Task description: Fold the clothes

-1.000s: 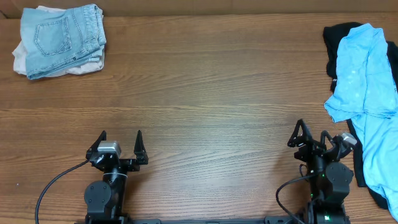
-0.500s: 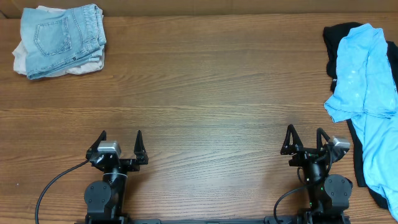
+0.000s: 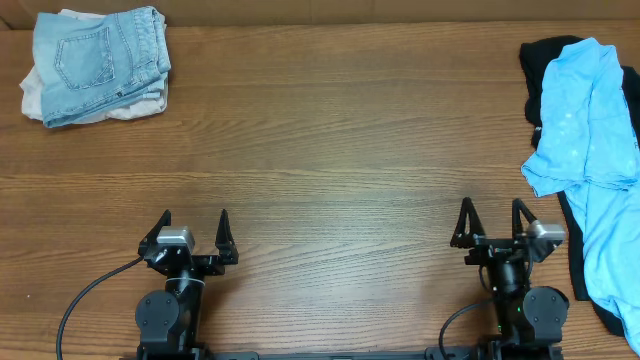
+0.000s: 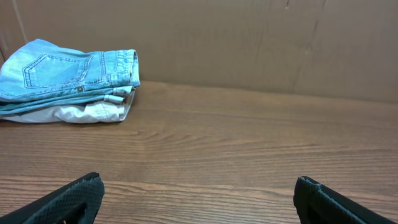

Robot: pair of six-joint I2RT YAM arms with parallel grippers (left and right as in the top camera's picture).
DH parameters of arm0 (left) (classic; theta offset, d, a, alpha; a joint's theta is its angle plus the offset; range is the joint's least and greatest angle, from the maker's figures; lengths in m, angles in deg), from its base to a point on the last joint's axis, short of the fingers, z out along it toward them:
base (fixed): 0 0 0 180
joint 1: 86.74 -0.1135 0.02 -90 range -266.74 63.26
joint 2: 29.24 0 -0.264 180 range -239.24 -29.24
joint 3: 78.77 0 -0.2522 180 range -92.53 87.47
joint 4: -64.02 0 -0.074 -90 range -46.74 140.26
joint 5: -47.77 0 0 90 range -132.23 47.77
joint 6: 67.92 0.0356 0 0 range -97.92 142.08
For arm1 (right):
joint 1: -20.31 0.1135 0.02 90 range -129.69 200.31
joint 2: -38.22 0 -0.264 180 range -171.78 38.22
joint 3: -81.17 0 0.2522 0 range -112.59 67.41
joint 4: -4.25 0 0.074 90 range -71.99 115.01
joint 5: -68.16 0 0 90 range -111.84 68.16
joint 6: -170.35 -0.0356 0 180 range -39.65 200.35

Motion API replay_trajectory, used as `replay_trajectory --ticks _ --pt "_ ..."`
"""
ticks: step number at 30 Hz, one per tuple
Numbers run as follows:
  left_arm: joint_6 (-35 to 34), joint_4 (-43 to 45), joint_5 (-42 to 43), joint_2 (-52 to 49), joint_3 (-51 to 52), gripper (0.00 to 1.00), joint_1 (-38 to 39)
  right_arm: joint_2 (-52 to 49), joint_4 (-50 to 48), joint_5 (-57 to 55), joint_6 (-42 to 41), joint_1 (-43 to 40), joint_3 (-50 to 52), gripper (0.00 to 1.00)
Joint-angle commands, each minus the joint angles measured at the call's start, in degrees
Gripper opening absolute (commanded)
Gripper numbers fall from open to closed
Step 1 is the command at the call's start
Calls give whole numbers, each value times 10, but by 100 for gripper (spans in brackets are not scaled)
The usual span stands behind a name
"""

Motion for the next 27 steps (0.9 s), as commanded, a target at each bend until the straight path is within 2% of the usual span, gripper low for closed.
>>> replay_trajectory --ticks 1,7,27 --pt "11 -1 -4 6 2 100 -3 7 -7 46 63 6 9 100" --pt "11 -1 -4 6 2 100 -3 7 20 30 63 7 9 100" --pt "11 -1 -4 6 2 100 -3 6 18 17 57 6 9 100"
